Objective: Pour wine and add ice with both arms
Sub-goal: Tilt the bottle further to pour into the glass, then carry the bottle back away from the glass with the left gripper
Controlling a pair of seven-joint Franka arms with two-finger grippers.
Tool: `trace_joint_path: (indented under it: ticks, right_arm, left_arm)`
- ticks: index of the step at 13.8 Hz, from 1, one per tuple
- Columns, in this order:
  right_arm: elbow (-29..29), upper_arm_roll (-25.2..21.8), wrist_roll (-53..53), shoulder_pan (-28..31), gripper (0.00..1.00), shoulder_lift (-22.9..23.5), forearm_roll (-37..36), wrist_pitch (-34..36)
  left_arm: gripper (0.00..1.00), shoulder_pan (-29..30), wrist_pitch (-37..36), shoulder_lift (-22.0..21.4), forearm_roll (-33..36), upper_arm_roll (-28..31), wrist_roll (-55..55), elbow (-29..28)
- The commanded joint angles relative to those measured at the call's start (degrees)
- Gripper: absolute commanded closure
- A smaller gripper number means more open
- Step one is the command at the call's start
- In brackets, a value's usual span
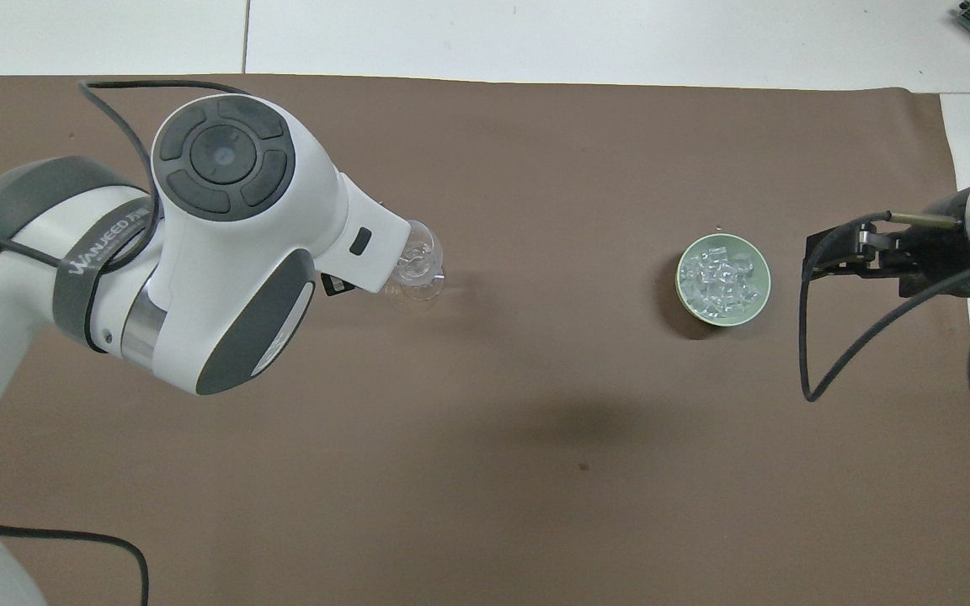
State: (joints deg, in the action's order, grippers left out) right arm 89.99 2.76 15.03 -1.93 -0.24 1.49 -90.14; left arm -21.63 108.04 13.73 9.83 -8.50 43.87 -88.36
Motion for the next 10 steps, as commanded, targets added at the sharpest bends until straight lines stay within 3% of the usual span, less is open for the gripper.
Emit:
trace_joint_path:
  ticks: [1, 8, 10]
  right_arm:
    - [0.8, -0.5, -1.8, 0.3, 0.0, -0.6, 0.6, -0.7]
    - [0.8, -0.6, -1.8, 0.3, 0.0, -0.7, -0.1, -0.1]
    - [1.0, -0.6, -1.7, 0.3, 0.0, -0.9, -0.1, 0.5]
  left_arm:
    - [1.0, -1.7, -1.9, 1.6, 1.5, 0.9, -1.9, 2.7]
    - [1.0, 0.1, -0.9, -1.1, 0.8, 1.4, -2.0, 2.8]
    - [1.0, 2.8, -0.8, -2.4, -3.7, 1.4, -1.1, 2.8]
